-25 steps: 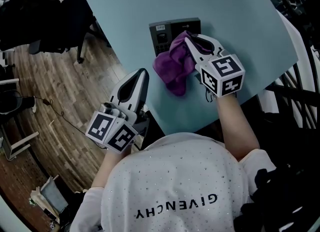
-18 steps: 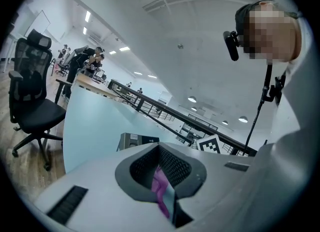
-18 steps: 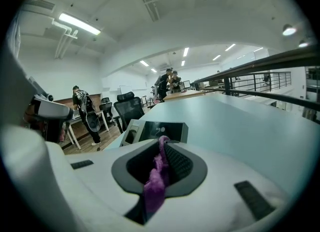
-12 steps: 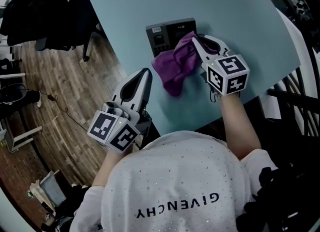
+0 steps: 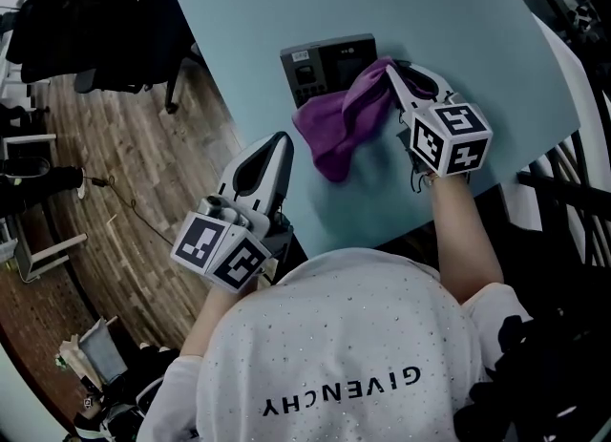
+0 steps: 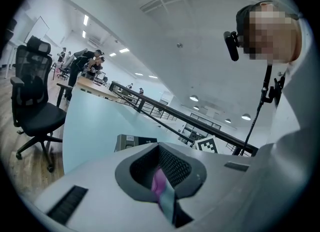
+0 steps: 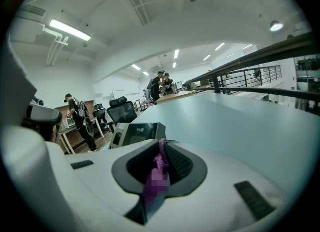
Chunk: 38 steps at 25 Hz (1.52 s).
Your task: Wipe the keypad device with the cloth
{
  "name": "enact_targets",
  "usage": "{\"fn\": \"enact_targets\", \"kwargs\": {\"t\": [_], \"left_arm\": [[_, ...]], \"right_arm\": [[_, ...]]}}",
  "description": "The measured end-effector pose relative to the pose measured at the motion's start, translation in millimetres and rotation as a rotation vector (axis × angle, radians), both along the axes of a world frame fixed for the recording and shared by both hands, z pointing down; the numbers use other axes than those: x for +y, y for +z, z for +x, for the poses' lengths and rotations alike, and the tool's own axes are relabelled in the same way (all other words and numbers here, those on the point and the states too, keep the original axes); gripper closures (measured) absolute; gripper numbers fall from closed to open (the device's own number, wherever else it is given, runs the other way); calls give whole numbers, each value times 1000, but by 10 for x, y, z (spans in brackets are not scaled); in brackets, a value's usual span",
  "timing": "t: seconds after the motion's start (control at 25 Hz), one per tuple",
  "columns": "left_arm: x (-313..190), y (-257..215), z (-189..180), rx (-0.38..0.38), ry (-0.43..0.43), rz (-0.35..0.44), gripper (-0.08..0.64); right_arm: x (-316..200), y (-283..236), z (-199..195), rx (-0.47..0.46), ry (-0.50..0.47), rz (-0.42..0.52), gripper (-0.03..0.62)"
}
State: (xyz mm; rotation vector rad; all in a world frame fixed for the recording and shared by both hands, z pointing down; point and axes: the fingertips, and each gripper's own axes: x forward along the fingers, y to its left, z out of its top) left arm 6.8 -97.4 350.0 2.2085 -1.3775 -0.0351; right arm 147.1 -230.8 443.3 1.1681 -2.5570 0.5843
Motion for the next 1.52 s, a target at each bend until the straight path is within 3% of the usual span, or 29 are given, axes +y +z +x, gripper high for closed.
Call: {"fn": "enact_targets", "kwargs": {"t": [0.12,0.24,0.48,0.68,0.88,1.16,1.4,1.52], "left_arm": [[21,27,-39,-4,-17,-7,558],[40,45,-82,-6,-37,-16,558],[83,59,-151,-13,-60,-27,558],[140,97,-257,-19,-94,-46,558],[181,129,-320,-18,-111,-57,558],[244,147,-374,-32,-132,-75,558],[242,175,-53,-77,-7,-68,558],[219,174,6,-62,17,-86,558]], "right_arm": [[33,-185,-114,-75,-36,48,561],[145,-376,-413,-123,-134,111,561],[459,-302,-1076,-52,-334,138,561],[647,-184,-1385,-55,-420,111,561],[633,-68,-1483,-35,-422,94,561],[618,9,-1471,59,-415,148,561],[582,71,-1303,61,-370,143,561],[546,68,-1197,61,-337,132,561]]}}
